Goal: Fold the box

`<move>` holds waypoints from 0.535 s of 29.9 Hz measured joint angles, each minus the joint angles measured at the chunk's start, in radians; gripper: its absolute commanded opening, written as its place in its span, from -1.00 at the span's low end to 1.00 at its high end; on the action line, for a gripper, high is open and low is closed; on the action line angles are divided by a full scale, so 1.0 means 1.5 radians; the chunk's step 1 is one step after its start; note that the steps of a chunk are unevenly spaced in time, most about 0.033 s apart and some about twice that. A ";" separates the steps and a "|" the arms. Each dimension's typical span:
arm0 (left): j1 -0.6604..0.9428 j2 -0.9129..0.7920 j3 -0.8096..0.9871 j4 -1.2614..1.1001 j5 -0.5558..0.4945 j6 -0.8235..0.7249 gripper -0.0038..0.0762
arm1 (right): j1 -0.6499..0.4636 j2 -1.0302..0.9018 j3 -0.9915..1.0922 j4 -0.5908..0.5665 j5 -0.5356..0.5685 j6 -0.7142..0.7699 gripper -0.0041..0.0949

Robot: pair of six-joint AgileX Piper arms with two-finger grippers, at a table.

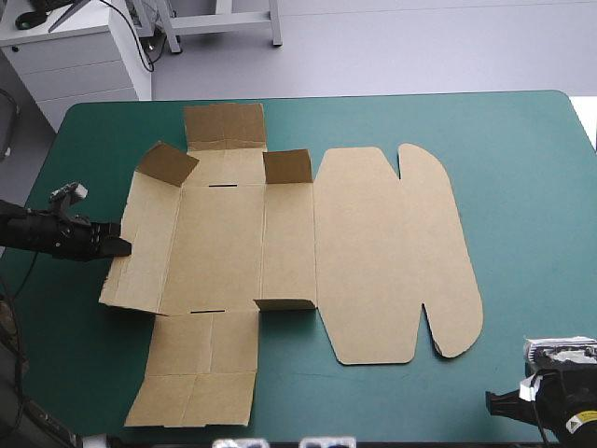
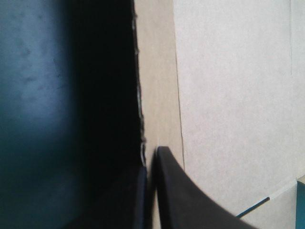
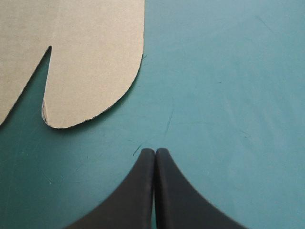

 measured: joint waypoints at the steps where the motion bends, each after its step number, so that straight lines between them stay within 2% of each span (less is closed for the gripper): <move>1: 0.000 0.000 0.000 0.000 -0.001 0.002 -0.63 | 0.000 0.000 0.000 0.000 0.000 0.000 -0.96; 3: 0.000 0.000 0.000 0.003 -0.005 0.004 -0.44 | 0.000 0.000 0.000 0.000 0.000 0.002 -0.96; 5: 0.000 0.000 0.000 0.013 -0.007 0.007 -0.16 | 0.000 0.000 0.000 0.000 0.000 0.002 -0.96; 7: 0.000 0.001 0.001 0.021 -0.005 0.009 -0.01 | 0.000 0.000 0.000 0.000 0.000 0.002 -0.96; 16: -0.016 0.004 0.024 0.028 -0.004 0.002 0.02 | 0.000 0.000 0.000 0.000 0.000 0.002 -0.96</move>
